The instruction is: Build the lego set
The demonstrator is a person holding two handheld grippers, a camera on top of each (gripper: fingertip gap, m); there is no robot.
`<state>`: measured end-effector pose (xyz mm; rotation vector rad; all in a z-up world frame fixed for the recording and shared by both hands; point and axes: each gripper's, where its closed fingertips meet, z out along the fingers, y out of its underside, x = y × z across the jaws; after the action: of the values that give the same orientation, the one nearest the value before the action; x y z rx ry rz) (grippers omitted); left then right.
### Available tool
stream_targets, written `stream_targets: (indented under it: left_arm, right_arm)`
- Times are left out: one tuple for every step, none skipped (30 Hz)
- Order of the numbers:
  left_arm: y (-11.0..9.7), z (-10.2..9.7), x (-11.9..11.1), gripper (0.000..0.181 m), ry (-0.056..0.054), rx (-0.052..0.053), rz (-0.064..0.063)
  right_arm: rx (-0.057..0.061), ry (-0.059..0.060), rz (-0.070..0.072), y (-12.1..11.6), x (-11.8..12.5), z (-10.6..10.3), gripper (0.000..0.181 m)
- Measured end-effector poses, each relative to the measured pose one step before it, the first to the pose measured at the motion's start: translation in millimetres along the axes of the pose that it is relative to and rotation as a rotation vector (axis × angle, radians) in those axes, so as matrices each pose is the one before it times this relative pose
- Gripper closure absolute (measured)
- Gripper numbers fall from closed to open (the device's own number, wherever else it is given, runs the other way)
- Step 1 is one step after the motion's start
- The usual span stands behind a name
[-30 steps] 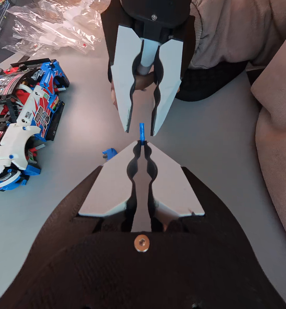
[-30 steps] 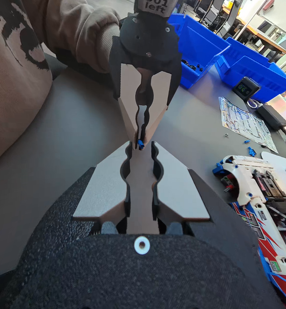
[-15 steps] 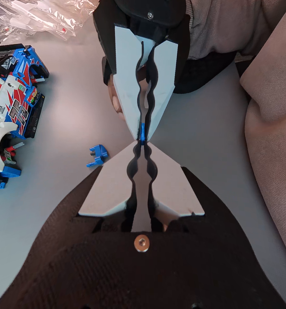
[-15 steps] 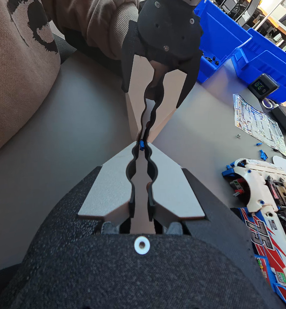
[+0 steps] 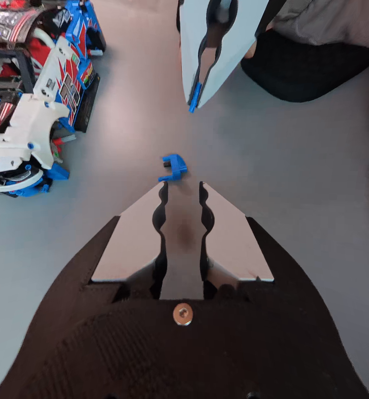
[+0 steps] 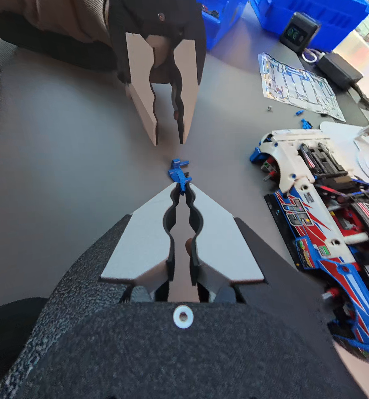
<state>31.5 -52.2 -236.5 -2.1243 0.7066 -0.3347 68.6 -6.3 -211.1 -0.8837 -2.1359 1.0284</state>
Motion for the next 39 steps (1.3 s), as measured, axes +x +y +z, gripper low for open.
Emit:
stream_targets:
  left_arm:
    - [2.78,2.91,-2.61,0.155,0.0043,-0.0211,0.0009]
    - [-0.62,3.22,-0.65,0.153,0.0009,-0.0109,0.0081]
    - [-2.62,3.42,0.34,0.154,-0.0033,-0.0055,0.0159]
    - [-2.68,3.74,-0.15,0.156,-0.0092,-0.0077,0.0169]
    - [-1.38,3.62,-1.65,0.159,-0.0165,-0.0153,0.0107]
    - [-0.03,3.21,-1.15,0.161,-0.0106,-0.0173,0.0068]
    - [1.04,2.65,0.15,0.163,0.0012,-0.0162,0.0001]
    - [2.66,2.03,-0.78,0.166,-0.0023,-0.0173,-0.0075]
    - [2.96,1.14,-1.88,0.172,-0.0087,-0.0104,-0.0055]
    - [0.35,-0.32,-0.96,0.175,-0.0040,0.0100,-0.0051]
    - [1.07,-0.57,0.46,0.176,0.0064,0.0017,-0.0087]
    - [0.56,-0.74,-1.06,0.176,-0.0031,0.0035,-0.0096]
    - [-1.92,-1.43,-1.44,0.175,-0.0063,0.0211,-0.0158]
    - [-4.45,-2.38,0.25,0.175,0.0113,0.0387,-0.0362]
    - [-5.70,-2.79,0.26,0.175,0.0174,0.0458,-0.0471]
    - [-6.05,-3.14,-1.23,0.175,0.0061,0.0483,-0.0399]
    - [-5.97,-3.44,-2.11,0.176,-0.0038,0.0470,-0.0269]
    - [-6.37,-3.30,-1.35,0.176,-0.0045,0.0478,-0.0164]
    - [-6.57,-3.13,0.99,0.176,0.0060,0.0472,-0.0071]
    - [-7.47,-2.97,2.49,0.175,0.0109,0.0535,0.0049]
    - [-8.18,-2.91,4.49,0.175,0.0187,0.0585,0.0097]
    - [-7.45,-2.40,5.70,0.175,0.0286,0.0509,-0.0019]
    - [-6.67,-1.80,6.15,0.175,0.0338,0.0449,-0.0098]
    - [-6.20,-1.22,6.63,0.175,0.0401,0.0432,-0.0139]
    - [-5.09,-0.88,4.32,0.176,0.0269,0.0358,-0.0172]
    - [-3.21,-0.55,1.80,0.176,0.0115,0.0245,-0.0103]
    - [-1.48,-0.31,1.40,0.175,0.0076,0.0114,0.0008]
    - [-0.52,-0.24,-0.64,0.176,-0.0096,0.0048,0.0136]
    - [0.58,0.24,-0.56,0.176,-0.0107,-0.0026,0.0184]
    - [1.86,0.74,0.22,0.176,-0.0039,-0.0100,0.0104]
    - [1.85,0.97,-0.37,0.175,-0.0105,-0.0099,0.0121]
    - [1.46,0.88,-0.98,0.176,-0.0226,-0.0094,0.0271]
    - [2.55,1.00,-0.27,0.176,-0.0206,-0.0201,0.0356]
    - [2.81,1.40,1.10,0.176,-0.0118,-0.0212,0.0337]
    - [4.24,2.00,1.16,0.176,-0.0105,-0.0274,0.0276]
    - [5.64,2.37,-0.01,0.176,-0.0195,-0.0360,0.0312]
    - [7.19,2.56,0.13,0.176,-0.0212,-0.0456,0.0418]
    - [8.44,3.00,-0.28,0.176,-0.0248,-0.0548,0.0452]
    - [7.06,3.07,0.47,0.176,-0.0219,-0.0467,0.0424]
  right_arm:
    - [-0.0233,0.0204,0.0113,5.85,4.16,-0.07,0.178]
    - [-0.0189,0.0212,0.0068,4.78,3.79,0.80,0.178]
    - [-0.0197,0.0120,0.0014,4.26,1.92,1.27,0.178]
    - [-0.0167,0.0068,-0.0005,3.32,1.21,1.25,0.178]
    - [-0.0086,0.0031,0.0017,1.89,0.52,1.18,0.178]
    - [-0.0044,-0.0031,0.0054,1.10,-0.48,0.90,0.178]
    - [-0.0037,-0.0065,0.0033,0.68,-1.22,0.69,0.178]
    - [-0.0012,-0.0014,-0.0017,0.11,-1.06,0.47,0.178]
    - [-0.0008,-0.0019,-0.0027,-0.35,-1.12,0.33,0.178]
    - [0.0015,-0.0042,-0.0009,-0.83,-1.47,0.21,0.178]
    - [0.0066,-0.0019,0.0038,-1.56,-0.82,0.34,0.178]
    - [0.0090,-0.0030,0.0102,-1.95,-0.65,0.18,0.178]
    - [0.0148,-0.0029,0.0164,-2.97,-0.46,0.03,0.178]
    - [0.0242,0.0014,0.0255,-4.53,0.40,-0.34,0.178]
    - [0.0291,-0.0002,0.0338,-5.55,0.47,-0.46,0.178]
    - [0.0335,-0.0019,0.0379,-6.21,0.15,-0.49,0.178]
    - [0.0349,-0.0072,0.0413,-6.28,-0.66,-0.33,0.178]
    - [0.0264,-0.0151,0.0350,-4.81,-2.11,0.02,0.178]
    - [0.0167,-0.0038,0.0268,-2.96,-0.58,0.24,0.178]
    - [0.0108,0.0030,0.0168,-1.42,0.75,0.36,0.178]
    - [0.0108,-0.0016,0.0076,-0.90,0.29,0.14,0.178]
    - [0.0178,-0.0004,-0.0001,-1.97,0.24,-0.22,0.178]
    - [0.0255,0.0011,-0.0076,-3.49,0.03,-0.81,0.178]
    - [0.0267,-0.0039,-0.0134,-4.47,-1.44,-1.05,0.179]
    - [0.0283,-0.0104,-0.0177,-5.30,-2.87,-1.34,0.179]
    - [0.0367,-0.0106,-0.0192,-6.64,-3.23,-1.69,0.179]
    - [0.0363,-0.0095,-0.0130,-6.46,-2.85,-1.59,0.179]
    - [0.0313,-0.0116,-0.0033,-5.70,-2.43,-1.61,0.179]
    - [0.0237,-0.0134,0.0059,-4.37,-2.30,-1.23,0.179]
    - [0.0160,-0.0124,0.0112,-2.81,-1.72,-0.62,0.179]
    - [0.0024,-0.0055,0.0084,-0.40,-0.70,0.06,0.179]
    - [-0.0120,0.0028,-0.0006,2.13,0.46,0.55,0.179]
    - [-0.0180,0.0048,-0.0046,3.36,0.53,1.13,0.179]
    - [-0.0133,0.0043,-0.0021,2.57,0.45,0.98,0.179]
    - [-0.0079,0.0034,0.0031,1.62,0.62,0.88,0.179]
    - [-0.0144,0.0090,0.0081,2.45,1.75,0.78,0.179]
    - [-0.0222,0.0062,0.0069,3.86,1.75,0.84,0.179]
    - [-0.0248,-0.0055,0.0031,4.84,-0.36,1.21,0.179]
    - [-0.0234,-0.0026,-0.0031,4.70,-0.47,1.54,0.178]
